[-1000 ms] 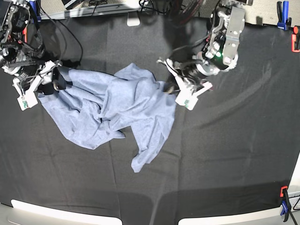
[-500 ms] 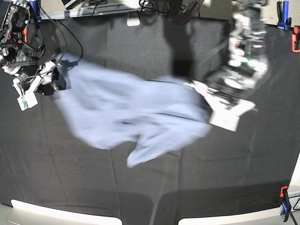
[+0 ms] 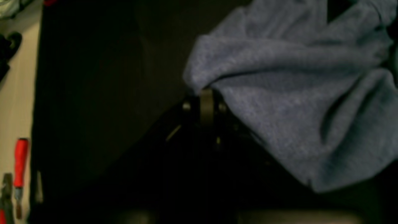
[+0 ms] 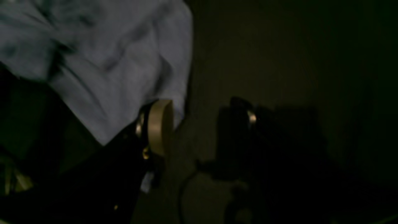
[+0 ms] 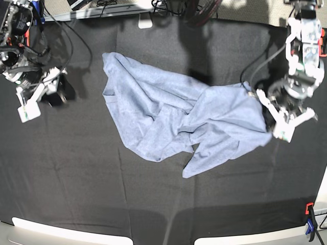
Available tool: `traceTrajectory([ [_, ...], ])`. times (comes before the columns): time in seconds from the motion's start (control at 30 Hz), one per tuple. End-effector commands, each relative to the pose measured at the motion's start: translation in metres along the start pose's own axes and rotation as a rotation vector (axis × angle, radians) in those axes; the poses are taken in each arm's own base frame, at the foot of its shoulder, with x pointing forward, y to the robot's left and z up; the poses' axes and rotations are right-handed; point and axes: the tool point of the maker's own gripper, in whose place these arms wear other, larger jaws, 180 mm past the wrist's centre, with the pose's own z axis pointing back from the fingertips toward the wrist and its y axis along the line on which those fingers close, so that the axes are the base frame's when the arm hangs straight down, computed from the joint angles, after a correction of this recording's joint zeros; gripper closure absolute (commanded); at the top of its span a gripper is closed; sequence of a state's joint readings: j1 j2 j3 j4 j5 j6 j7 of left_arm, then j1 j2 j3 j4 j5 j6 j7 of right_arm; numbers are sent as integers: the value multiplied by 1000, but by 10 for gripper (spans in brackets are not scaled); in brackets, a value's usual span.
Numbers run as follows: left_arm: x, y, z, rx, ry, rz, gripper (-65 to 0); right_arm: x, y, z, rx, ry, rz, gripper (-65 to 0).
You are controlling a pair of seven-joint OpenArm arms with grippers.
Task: Layout the t-shirt on the table in an organized manner, then fold the t-shirt properly
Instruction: 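Reach the right gripper into the shirt middle and grasp fabric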
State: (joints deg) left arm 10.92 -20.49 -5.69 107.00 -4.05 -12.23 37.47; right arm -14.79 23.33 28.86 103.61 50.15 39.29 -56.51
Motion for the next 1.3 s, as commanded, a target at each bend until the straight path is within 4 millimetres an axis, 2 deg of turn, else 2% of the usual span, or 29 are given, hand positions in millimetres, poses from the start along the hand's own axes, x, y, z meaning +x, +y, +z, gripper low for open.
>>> traceTrajectory([
  [0.0,16,6,3,11,-55,-6,-136,21,3,1,19,-59,42,-286],
  [0.07,15,5,3,10,-53,-7,-233,29,8,-6,39,-64,64,-286],
  [0.1,15,5,3,10,-53,-7,-252,33,14,-11,58,-66,76,-286],
  [0.23,15,5,3,10,-54,-6,-255,39,46,-43,143,-17,181,-286],
  [0.3,15,5,3,10,-54,-6,-255,39,62,-64,144,27,238,-286],
  [0.4,15,5,3,10,-53,-6,-255,51,83,-92,125,29,254,-286],
  [0.57,15,5,3,9,-53,-5,-255,72,100,-121,60,8,255,-286],
  [0.7,15,5,3,9,-53,-5,-255,78,100,-141,37,19,205,-286],
  [0.9,15,5,3,9,-53,-5,-255,77,81,-174,-3,107,159,-286],
  [1.27,16,3,3,-2,-59,10,-255,91,52,-207,-25,182,124,-286],
])
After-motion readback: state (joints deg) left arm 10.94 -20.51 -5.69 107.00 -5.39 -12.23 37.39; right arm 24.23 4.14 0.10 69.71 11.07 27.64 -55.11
